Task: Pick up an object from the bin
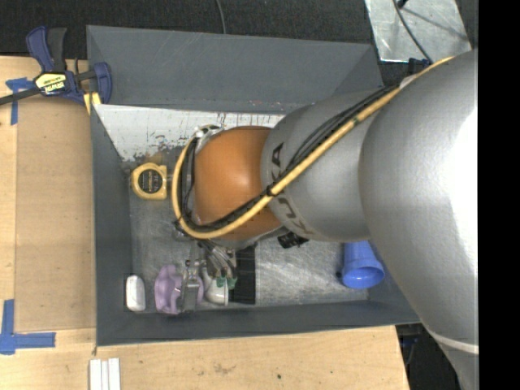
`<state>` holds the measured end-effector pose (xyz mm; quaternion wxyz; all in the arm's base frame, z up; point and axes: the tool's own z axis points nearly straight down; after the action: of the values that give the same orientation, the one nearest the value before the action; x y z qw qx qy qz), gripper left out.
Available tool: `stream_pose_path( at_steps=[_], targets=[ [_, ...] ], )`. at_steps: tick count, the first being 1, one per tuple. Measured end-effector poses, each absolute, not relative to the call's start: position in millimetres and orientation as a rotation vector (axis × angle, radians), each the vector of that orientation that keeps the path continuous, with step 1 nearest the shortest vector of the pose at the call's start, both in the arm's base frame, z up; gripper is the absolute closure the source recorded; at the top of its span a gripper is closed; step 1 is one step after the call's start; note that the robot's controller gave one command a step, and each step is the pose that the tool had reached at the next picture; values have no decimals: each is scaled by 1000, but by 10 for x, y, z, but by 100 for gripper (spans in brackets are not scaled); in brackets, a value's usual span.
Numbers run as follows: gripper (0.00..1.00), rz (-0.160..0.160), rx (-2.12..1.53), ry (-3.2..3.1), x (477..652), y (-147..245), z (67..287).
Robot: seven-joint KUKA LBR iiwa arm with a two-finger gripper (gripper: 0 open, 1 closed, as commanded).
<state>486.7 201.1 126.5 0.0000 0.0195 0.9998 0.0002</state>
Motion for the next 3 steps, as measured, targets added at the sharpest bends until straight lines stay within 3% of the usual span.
stream_pose_path(
  at_steps=[1,2,3],
  targets=[
    [0,4,48,3134,4891,2176,694],
    [100,7,36,3129,4894,2184,737],
    [100,7,35,3129,4893,2184,737]
  ],
)
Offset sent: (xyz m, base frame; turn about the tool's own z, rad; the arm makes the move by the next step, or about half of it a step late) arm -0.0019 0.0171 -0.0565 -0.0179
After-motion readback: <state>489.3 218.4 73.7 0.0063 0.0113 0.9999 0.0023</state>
